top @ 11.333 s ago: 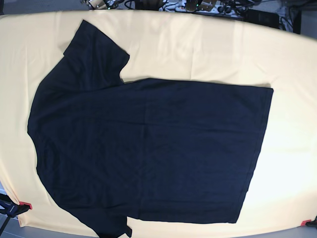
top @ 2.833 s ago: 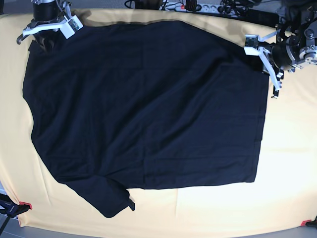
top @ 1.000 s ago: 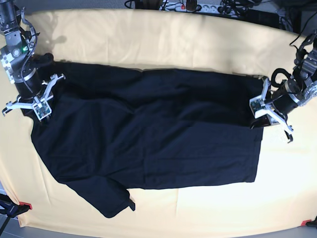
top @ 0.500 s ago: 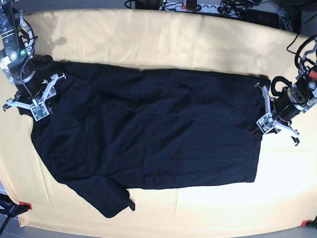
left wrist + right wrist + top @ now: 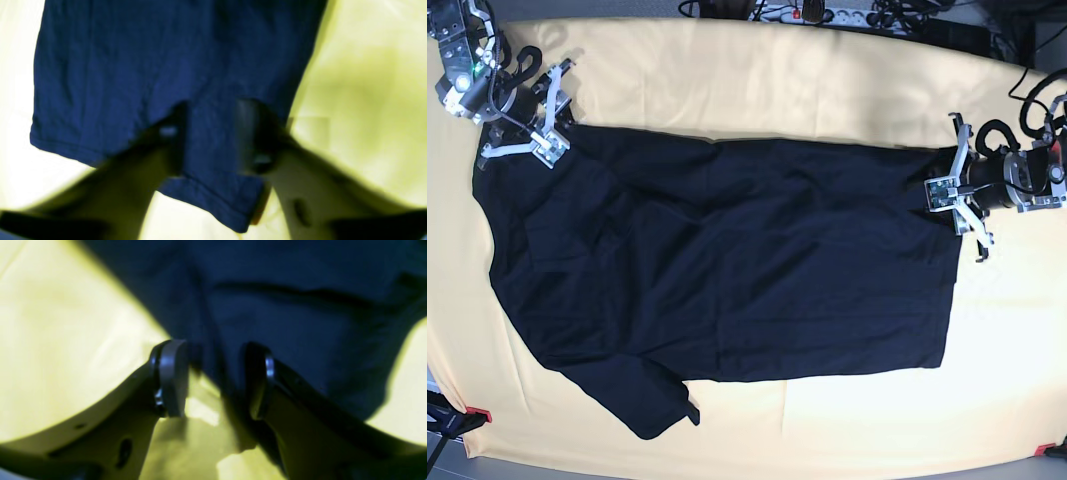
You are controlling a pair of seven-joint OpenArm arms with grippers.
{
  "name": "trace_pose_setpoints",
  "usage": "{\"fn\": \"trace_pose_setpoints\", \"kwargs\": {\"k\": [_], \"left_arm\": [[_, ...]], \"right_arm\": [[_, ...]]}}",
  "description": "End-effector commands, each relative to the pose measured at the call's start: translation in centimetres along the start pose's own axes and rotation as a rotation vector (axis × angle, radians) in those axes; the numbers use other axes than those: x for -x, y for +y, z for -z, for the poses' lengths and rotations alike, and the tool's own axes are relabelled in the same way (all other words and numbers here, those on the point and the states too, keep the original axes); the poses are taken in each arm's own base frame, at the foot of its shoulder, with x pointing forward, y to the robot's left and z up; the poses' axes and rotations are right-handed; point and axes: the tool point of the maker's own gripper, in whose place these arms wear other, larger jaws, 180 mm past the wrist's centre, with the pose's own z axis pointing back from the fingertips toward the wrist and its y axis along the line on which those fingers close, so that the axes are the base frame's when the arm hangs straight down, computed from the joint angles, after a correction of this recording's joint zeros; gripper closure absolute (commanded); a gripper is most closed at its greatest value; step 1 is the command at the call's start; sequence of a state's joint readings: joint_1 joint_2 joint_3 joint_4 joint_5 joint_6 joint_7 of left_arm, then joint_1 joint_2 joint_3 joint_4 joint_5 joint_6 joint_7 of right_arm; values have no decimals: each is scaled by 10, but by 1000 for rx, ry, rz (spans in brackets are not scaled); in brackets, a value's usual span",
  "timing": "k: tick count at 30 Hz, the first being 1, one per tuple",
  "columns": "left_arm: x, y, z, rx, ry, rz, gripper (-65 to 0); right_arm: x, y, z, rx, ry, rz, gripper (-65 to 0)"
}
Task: Fold the T-shirt properly
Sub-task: 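Lower the shirt and reposition both grippers along its edge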
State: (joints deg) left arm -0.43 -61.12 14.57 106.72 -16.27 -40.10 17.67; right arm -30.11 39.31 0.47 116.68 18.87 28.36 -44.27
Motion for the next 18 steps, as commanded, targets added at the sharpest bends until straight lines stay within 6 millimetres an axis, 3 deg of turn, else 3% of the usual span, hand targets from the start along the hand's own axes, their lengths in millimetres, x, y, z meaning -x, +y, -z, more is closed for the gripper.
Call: {"fn": "trace_pose_setpoints", "kwargs": {"k": [1,12,18], "left_arm": [[-1,7,-8,-15,2,19,-357],[45,-23,1,47,120,127,-369],[70,-21,0,48,183,150,-369]], "right_arm": [[-4,-9,-5,36,-16,-25,-304],[6,-27,-3,142,7,-46,-304],[6,-27,-3,143,6,-45,-304]]}}
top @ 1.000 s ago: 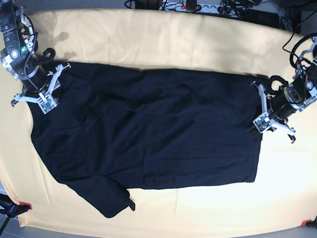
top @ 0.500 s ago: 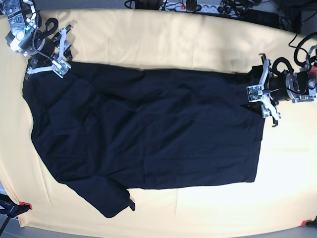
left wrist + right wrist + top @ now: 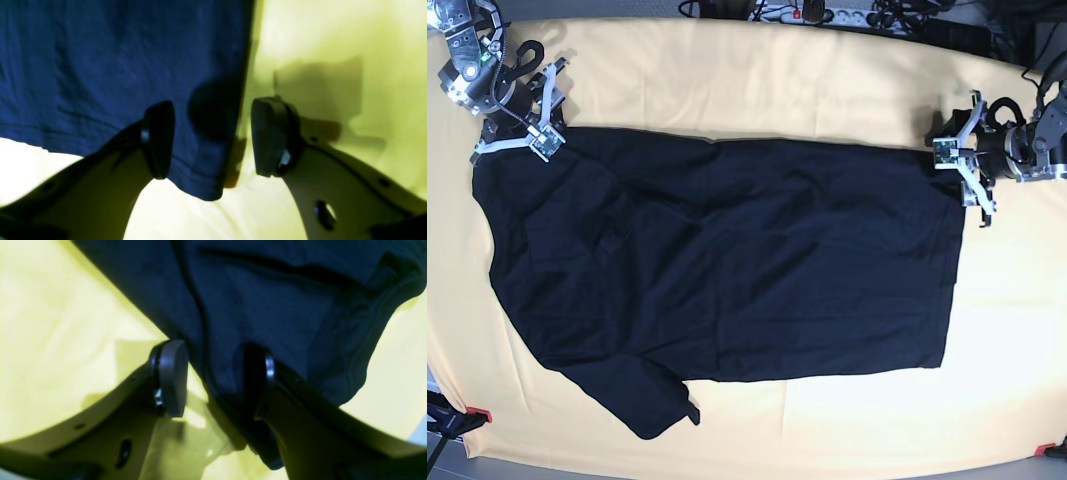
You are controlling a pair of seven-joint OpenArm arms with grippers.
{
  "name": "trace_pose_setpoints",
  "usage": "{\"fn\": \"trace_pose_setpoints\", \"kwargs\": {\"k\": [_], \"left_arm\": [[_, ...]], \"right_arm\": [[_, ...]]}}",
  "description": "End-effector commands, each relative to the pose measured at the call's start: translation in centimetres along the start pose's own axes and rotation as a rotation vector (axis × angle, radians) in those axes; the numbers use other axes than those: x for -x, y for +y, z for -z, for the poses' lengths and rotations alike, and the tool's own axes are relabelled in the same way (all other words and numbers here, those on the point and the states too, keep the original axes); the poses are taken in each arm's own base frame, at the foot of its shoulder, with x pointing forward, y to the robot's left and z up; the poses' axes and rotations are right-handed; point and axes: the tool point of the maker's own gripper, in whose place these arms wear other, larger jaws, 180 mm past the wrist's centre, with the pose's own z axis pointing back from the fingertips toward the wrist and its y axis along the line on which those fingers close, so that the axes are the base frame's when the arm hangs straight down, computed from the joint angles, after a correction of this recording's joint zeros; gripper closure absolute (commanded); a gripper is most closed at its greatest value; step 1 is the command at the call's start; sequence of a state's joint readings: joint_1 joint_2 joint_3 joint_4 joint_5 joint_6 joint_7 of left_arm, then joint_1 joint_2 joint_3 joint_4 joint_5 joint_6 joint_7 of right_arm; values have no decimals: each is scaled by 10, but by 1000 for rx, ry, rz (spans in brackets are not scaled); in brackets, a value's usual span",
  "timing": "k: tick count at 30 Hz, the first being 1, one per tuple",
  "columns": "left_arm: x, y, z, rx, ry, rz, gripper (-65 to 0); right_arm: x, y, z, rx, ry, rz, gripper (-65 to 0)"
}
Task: Fold the T-shirt properly
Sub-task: 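Lower the shirt and reposition both grippers along its edge, then grasp the shirt edge with both grippers and pull it toward the robot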
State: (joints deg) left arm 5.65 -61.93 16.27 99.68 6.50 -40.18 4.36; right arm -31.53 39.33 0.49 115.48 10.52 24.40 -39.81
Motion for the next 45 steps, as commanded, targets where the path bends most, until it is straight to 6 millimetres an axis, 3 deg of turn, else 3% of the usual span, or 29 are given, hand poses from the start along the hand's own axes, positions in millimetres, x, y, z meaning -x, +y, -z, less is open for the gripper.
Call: {"fn": "trace_pose_setpoints", "kwargs": {"k": [1,6,14,20,28,35,42,45], "left_arm": [[9,10,-8,-22,34,18,-369],[21,8,-7,-15,15,-30,-369],[28,12,-5,-39,24,36,-367],[26,12,-5,-41,13,38,-239],[24,22,-6,-95,10,44,-203],[12,24,-7,-101,-18,64,-208],[6,43,-14,-131,-21,89,-210],[7,38,-13,-102,-21,86,-211]], "right_arm": [[-5,-9,-3,25,-18,-13,-304],[-10,-14,-3,41,-36,-7,-304],[-14,-21,-3,68,-50,9,-304],[-15,-22,-3,68,-53,11,-304],[-15,-21,-3,66,-53,9,-304],[-15,-21,-3,66,-52,10,-304],[-15,-21,-3,66,-51,10,-304],[-15,-21,-3,66,-51,10,-304]]}}
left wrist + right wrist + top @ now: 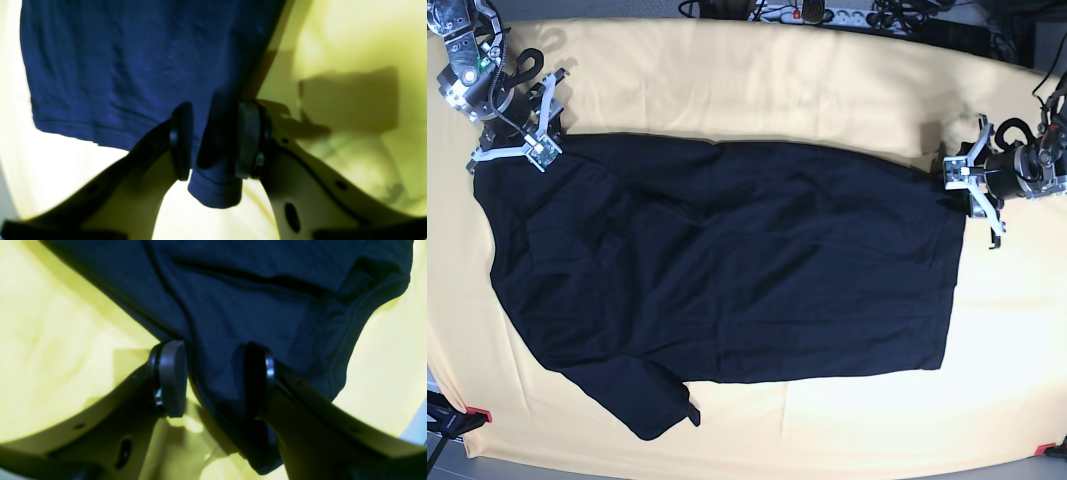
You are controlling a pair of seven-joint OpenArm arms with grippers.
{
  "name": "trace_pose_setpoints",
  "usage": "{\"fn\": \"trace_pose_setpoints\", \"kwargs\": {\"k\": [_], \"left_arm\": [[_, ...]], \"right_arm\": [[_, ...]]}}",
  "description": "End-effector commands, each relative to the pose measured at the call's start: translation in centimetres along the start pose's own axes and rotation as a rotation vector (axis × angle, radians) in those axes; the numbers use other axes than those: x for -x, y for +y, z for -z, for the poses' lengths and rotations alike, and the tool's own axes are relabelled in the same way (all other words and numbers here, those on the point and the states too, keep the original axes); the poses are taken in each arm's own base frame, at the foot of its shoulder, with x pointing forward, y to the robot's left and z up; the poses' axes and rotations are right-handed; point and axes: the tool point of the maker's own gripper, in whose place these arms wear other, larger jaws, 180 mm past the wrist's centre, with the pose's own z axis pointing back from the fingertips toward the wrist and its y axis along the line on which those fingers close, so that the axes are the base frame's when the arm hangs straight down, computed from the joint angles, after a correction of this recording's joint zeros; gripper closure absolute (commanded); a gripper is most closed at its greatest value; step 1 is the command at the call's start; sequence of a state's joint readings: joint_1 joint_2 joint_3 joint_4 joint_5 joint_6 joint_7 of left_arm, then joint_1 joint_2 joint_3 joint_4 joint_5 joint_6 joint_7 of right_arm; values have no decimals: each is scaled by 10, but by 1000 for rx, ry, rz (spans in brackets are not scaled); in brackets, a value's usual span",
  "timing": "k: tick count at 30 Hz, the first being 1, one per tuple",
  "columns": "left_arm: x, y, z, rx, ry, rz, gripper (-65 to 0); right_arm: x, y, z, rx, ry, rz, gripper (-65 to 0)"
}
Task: Fold the T-shirt properly
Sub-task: 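Grasp the shirt edge with both grippers and pull it toward the robot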
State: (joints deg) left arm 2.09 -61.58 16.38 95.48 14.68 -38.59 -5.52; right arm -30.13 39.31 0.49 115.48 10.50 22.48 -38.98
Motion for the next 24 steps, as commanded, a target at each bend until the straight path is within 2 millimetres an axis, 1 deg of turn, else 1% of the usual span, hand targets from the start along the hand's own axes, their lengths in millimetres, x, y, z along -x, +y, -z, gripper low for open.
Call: {"fn": "trace_pose_setpoints", "kwargs": {"k": [1,8,9,10,11,12,16,21,24], "left_arm": [[1,5,-8,7,4,15,-212],[1,2,-7,14,4,11,-210],[1,2,-7,13,7,12,-187],[3,2,-7,13,15,12,-124],[4,2,-7,13,23,12,-37],[6,5,-7,0,31,12,0],[6,6,-7,-8,32,12,0],[6,6,-7,-8,33,13,0],[6,6,-7,-8,33,13,0]], "right_arm": [[-6,-9,-3,23,-21,-11,-304],[-6,-9,-3,23,-23,-11,-304],[-6,-9,-3,23,-23,-11,-304],[-6,-9,-3,24,-22,-11,-304],[-6,-9,-3,24,-22,-12,-304],[-6,-10,-3,26,-20,-14,-304],[-5,-10,-3,28,-16,-19,-304],[0,-4,-3,-6,6,-50,-304],[9,-4,3,-12,19,-34,-299]]}}
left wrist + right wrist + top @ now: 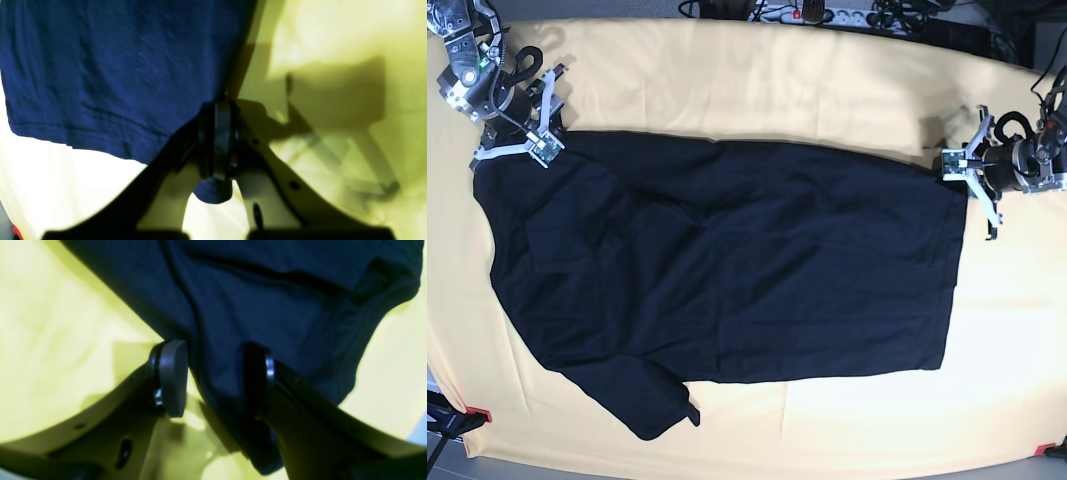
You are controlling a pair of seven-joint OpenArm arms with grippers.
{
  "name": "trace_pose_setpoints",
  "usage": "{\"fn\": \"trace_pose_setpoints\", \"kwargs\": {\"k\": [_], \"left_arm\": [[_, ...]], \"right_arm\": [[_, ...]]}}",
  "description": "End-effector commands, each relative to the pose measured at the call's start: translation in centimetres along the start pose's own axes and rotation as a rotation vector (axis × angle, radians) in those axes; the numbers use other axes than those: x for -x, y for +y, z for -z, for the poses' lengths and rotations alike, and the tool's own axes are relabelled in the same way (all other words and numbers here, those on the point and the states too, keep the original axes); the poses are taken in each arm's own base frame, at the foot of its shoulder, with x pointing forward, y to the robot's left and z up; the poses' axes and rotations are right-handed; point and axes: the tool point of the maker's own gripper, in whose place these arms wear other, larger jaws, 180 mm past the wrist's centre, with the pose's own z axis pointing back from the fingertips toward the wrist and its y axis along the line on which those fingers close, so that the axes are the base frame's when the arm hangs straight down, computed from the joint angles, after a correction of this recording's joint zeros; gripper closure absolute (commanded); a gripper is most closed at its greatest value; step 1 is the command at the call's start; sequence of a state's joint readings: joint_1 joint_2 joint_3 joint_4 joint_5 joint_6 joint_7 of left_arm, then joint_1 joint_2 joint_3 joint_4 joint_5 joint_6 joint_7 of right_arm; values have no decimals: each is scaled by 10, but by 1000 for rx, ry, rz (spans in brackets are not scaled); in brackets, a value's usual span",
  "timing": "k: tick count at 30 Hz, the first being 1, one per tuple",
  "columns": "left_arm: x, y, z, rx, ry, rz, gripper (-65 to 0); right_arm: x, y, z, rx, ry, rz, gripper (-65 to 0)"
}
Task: Fold the T-shirt properly
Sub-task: 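Grasp the shirt edge with both grippers and pull it toward the robot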
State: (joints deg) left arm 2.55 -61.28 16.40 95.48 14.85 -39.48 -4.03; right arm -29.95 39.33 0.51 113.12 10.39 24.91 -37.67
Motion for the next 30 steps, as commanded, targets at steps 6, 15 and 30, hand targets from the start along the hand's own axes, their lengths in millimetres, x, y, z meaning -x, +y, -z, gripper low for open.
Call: {"fn": "trace_pose_setpoints", "kwargs": {"k": [6,15,30], "left_arm": [[-1,14,-10,-34,-6,11,0],[-30,18,-18,-41,-56,72,0],[-42,-5,-41,67,-88,65,0]], "right_arm": [[27,-26,14,41,78,34,-201],[11,-41,3,102,91,21,0],[58,-16,-23,10,285,-117,0]]}}
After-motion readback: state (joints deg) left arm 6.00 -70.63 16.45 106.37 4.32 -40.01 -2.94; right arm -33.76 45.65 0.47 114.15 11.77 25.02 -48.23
